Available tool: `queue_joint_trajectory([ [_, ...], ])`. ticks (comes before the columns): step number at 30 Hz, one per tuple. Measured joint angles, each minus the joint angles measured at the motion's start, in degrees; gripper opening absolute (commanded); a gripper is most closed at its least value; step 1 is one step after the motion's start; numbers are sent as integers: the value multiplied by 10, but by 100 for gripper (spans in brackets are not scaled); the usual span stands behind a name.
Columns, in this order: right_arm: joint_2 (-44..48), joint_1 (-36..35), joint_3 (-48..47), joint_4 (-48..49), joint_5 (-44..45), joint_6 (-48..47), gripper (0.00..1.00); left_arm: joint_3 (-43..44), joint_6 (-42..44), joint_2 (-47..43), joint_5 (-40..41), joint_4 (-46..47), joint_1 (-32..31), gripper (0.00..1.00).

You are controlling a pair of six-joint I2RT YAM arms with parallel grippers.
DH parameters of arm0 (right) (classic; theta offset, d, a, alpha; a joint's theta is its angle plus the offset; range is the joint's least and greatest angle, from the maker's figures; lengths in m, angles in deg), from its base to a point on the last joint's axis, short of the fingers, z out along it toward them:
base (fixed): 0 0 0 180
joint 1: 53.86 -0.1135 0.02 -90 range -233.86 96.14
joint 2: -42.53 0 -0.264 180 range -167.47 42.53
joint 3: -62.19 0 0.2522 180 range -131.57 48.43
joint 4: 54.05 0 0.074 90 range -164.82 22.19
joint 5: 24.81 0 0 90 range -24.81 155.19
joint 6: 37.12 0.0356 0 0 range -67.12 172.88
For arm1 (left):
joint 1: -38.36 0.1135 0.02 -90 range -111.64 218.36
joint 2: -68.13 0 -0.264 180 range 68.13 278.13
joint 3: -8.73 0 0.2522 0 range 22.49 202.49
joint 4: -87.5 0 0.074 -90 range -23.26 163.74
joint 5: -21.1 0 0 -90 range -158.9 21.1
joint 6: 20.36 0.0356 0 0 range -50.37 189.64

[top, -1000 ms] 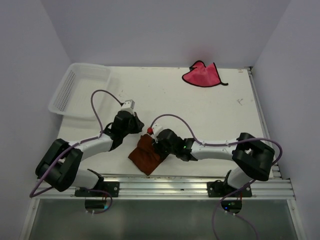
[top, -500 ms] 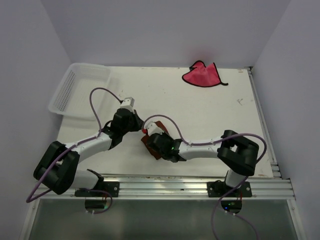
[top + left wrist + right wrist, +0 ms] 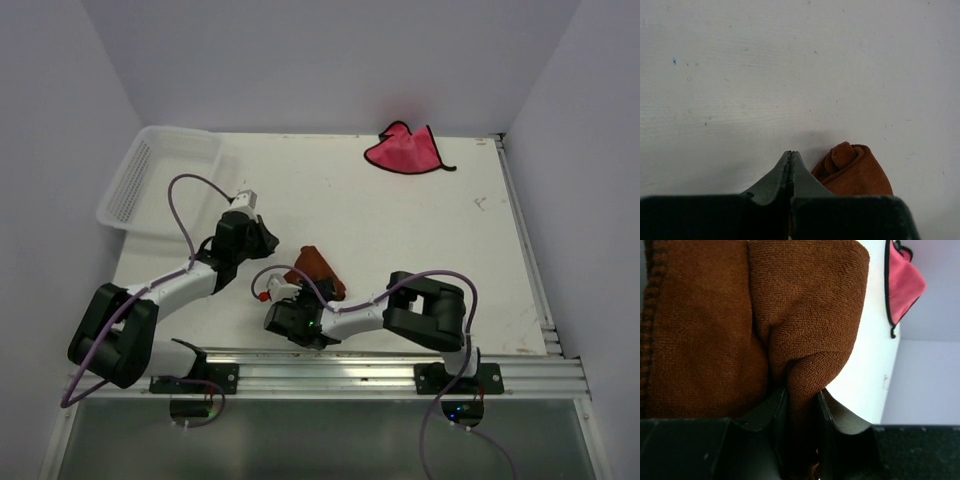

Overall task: Roll the towels
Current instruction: Roll the towel

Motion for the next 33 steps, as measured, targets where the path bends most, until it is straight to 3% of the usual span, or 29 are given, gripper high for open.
queue_joint_trajectory([
  [12,-66,-17,-63,-67,41,-54,23,65,27,19,-141,43,-5,0],
  [19,-73,-18,-74,-85,39,-56,23,62,45,88,-182,71,-61,0],
  [26,-75,-18,-75,-88,39,-55,25,49,44,155,-213,111,-69,0],
  [31,-74,-18,-72,-84,39,-51,31,49,44,195,-215,142,-69,0],
  [33,-71,-18,-65,-76,39,-50,39,50,44,207,-214,150,-69,0],
])
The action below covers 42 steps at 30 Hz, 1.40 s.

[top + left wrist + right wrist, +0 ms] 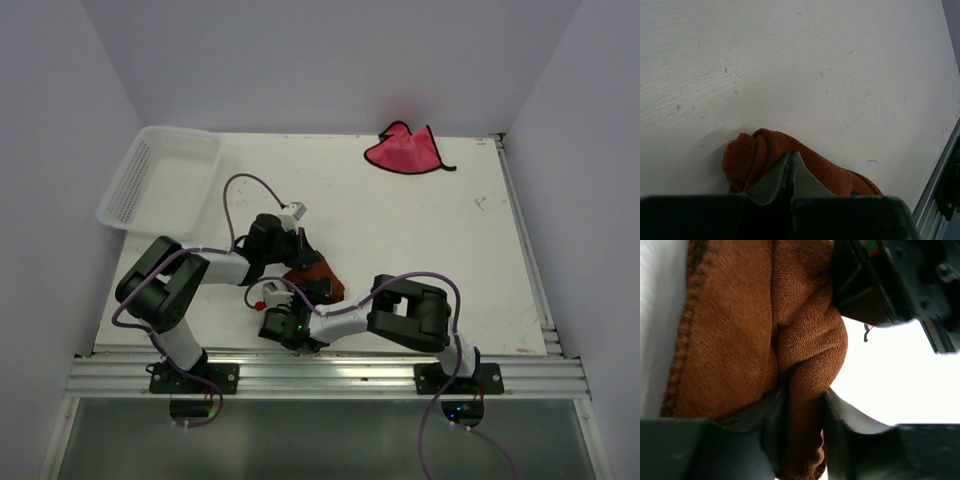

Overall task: Roll the towels
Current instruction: Roll the towel

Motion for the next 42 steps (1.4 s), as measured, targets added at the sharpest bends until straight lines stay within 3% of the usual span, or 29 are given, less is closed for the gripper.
queue_joint_trajectory([
  [8,90,-1,66,32,-34,46,55,1,0,9,6,12,-3,0],
  [21,269,-13,131,-21,-153,210,53,-23,-6,12,12,61,-3,0],
  [28,455,-15,203,-16,-247,270,52,-50,-10,-7,27,78,-3,0],
  [34,521,106,217,41,-384,300,54,-68,-10,-22,37,82,-5,0],
  [38,497,223,226,80,-506,326,59,-70,-10,-24,42,83,-8,0],
  [42,431,266,217,105,-604,340,62,-72,-10,-25,47,85,-10,0],
])
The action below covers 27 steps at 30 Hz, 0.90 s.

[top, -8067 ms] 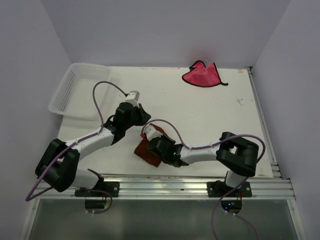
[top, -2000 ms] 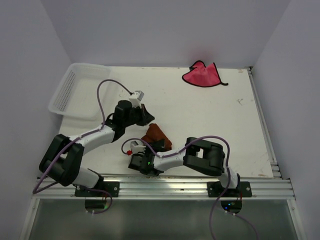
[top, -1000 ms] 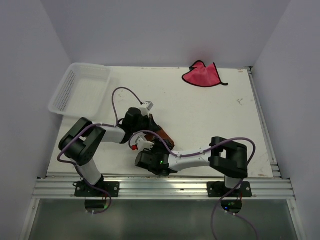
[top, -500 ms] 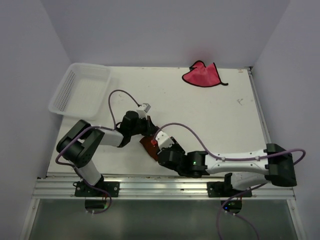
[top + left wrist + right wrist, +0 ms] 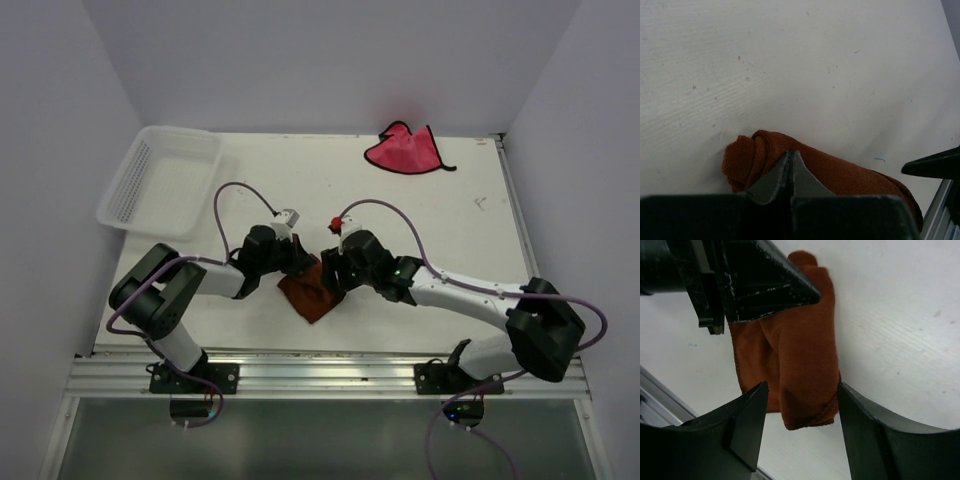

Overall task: Roll the towels
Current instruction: Roll the towel

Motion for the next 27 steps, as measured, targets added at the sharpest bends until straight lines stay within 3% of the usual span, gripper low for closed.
queue_joint_trajectory([
  [4,-59,6,-11,4,-54,5,63,-5,0,-3,3,3,-1,0],
  [9,-95,14,-37,-3,-59,8,64,-7,0,-6,7,4,-3,0],
  [16,-91,16,-34,0,-61,10,66,-12,0,-10,14,5,-5,0],
  [22,-33,19,-34,-15,-48,-1,68,-17,0,-19,18,-1,-7,0],
  [27,-19,54,-35,-14,-48,2,69,-23,0,-28,19,-5,-8,0],
])
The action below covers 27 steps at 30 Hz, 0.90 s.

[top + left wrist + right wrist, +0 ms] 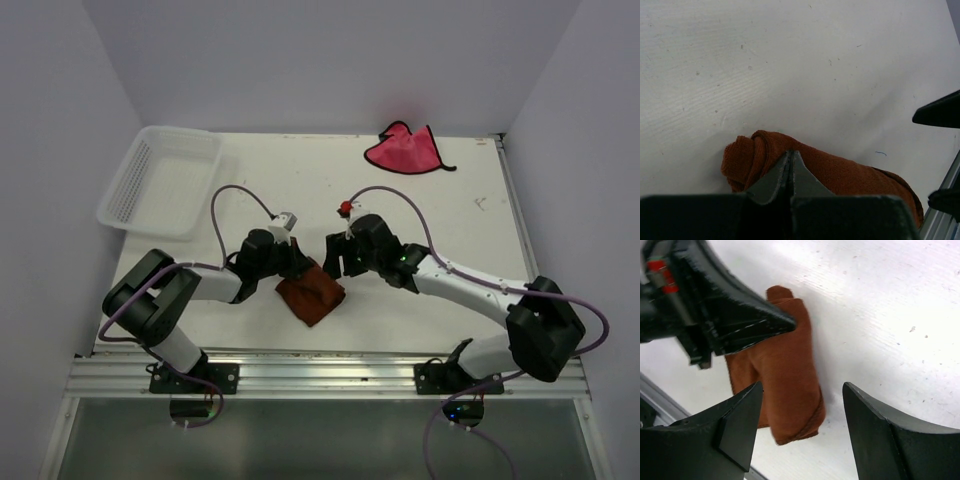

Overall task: Roll the towels
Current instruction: Roll the towel

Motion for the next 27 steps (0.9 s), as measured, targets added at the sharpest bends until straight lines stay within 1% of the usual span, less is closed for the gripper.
queue_joint_trajectory([
  [4,-50,37,-5,8,-43,9,70,-1,0,-1,0,0,0,0],
  [9,-103,40,-4,26,-105,25,71,-1,0,-2,2,-2,-1,0],
  [15,-122,40,6,78,-162,46,72,-1,0,-2,2,-2,-1,0],
  [20,-141,38,15,100,-184,51,69,-2,0,-3,5,-2,-1,0],
  [22,-147,38,21,105,-191,50,66,-3,0,-4,7,-2,-2,0],
  [26,-148,38,40,117,-191,49,54,-7,0,-8,11,-1,-4,0],
  [27,-148,38,43,122,-191,49,48,-8,0,-9,11,-1,-4,0],
])
